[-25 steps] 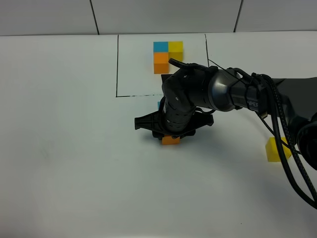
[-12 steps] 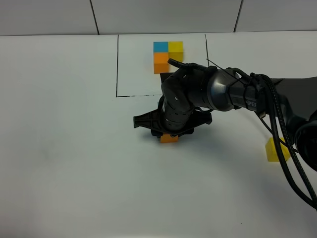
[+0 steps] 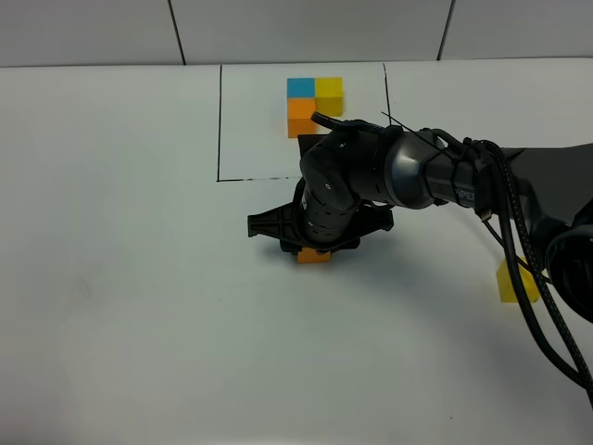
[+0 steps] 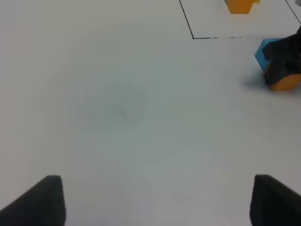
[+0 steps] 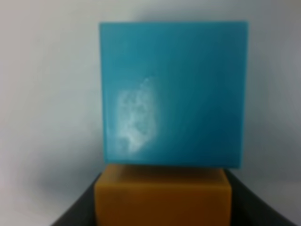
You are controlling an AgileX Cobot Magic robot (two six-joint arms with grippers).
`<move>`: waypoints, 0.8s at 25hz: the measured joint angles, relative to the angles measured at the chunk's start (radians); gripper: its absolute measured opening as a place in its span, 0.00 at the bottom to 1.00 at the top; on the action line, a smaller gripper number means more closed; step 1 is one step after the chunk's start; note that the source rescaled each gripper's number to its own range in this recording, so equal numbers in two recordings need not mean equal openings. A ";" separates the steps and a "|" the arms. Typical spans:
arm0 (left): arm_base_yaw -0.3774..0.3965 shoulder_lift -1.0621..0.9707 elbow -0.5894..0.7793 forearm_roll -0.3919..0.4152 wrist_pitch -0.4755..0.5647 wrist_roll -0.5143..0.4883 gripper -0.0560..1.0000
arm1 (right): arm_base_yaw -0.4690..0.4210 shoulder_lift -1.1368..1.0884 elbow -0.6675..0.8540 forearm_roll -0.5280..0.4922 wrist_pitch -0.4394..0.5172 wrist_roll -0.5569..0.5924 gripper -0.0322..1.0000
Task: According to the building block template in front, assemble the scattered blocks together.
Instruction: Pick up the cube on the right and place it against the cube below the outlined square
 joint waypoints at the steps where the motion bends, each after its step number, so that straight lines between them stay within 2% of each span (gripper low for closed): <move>1: 0.000 0.000 0.000 0.000 0.000 0.000 0.70 | 0.000 0.000 0.000 -0.002 0.000 0.005 0.04; 20: 0.000 0.000 0.000 0.000 0.000 0.000 0.70 | 0.000 0.002 0.000 -0.029 -0.015 0.039 0.04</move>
